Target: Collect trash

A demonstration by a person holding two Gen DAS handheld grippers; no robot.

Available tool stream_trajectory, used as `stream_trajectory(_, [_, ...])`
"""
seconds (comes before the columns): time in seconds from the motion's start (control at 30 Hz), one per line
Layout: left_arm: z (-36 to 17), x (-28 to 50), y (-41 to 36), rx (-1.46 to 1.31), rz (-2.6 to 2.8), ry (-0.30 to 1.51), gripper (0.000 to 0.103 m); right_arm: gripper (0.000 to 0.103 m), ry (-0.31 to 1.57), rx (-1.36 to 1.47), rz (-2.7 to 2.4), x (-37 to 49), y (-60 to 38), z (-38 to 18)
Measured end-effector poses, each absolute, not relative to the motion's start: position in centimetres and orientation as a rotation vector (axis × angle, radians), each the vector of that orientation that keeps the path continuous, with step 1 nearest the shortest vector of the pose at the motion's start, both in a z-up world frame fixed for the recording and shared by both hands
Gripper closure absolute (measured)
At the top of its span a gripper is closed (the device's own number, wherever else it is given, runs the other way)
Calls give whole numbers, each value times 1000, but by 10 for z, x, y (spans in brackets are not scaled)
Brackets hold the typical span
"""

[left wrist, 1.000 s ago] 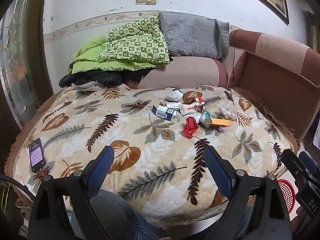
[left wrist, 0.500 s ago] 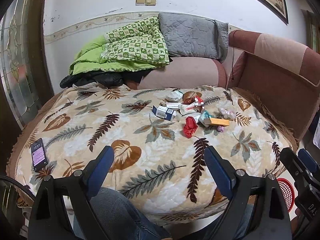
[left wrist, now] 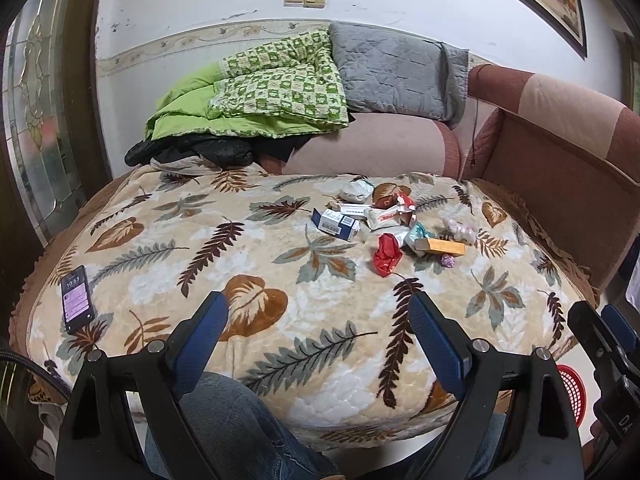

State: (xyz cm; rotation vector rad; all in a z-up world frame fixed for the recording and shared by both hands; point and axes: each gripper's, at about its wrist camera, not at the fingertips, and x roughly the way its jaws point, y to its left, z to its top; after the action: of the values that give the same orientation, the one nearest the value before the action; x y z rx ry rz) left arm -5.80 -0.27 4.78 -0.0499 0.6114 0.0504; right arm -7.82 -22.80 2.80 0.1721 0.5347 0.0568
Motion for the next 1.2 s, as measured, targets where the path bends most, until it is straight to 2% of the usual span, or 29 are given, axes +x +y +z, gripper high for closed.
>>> stream_trajectory(1.2, [43, -52, 3, -30, 27, 620, 12, 2, 518, 166, 49, -79, -228, 30])
